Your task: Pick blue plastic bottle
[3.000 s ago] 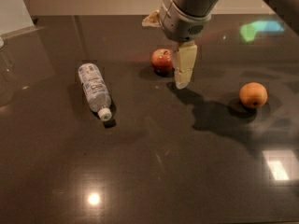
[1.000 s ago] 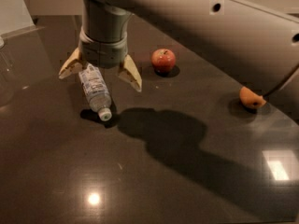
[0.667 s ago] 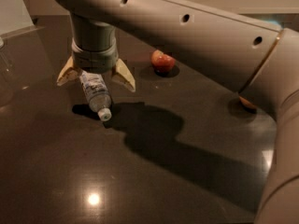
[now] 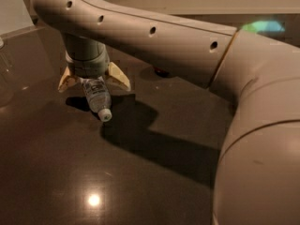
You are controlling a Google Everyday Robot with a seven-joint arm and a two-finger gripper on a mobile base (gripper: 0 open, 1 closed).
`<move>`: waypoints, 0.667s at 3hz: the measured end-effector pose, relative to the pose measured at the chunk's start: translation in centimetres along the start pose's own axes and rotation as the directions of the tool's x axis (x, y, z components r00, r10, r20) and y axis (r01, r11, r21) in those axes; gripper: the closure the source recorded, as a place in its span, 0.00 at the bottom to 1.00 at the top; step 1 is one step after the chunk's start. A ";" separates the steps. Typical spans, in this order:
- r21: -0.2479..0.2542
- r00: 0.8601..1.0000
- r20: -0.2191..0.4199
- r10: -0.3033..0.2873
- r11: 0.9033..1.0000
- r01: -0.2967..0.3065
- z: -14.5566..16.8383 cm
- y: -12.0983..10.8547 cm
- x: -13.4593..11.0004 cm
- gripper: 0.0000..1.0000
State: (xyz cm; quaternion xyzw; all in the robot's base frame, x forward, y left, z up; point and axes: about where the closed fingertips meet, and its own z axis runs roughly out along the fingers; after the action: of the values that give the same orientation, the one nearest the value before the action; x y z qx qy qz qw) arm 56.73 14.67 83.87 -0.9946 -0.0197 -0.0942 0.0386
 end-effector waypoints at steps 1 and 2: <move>-0.035 0.999 -0.005 -0.032 0.999 0.031 0.7 -0.2 0.1 0.18; -0.056 0.999 -0.007 -0.053 0.997 0.052 0.7 -0.2 0.4 0.42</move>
Offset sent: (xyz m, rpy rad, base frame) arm 0.0068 0.0017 -0.0010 -0.0998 -0.0184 0.0589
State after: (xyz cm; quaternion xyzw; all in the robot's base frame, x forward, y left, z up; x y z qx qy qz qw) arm 57.26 14.97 83.29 -0.9941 -0.0431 -0.0997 0.0083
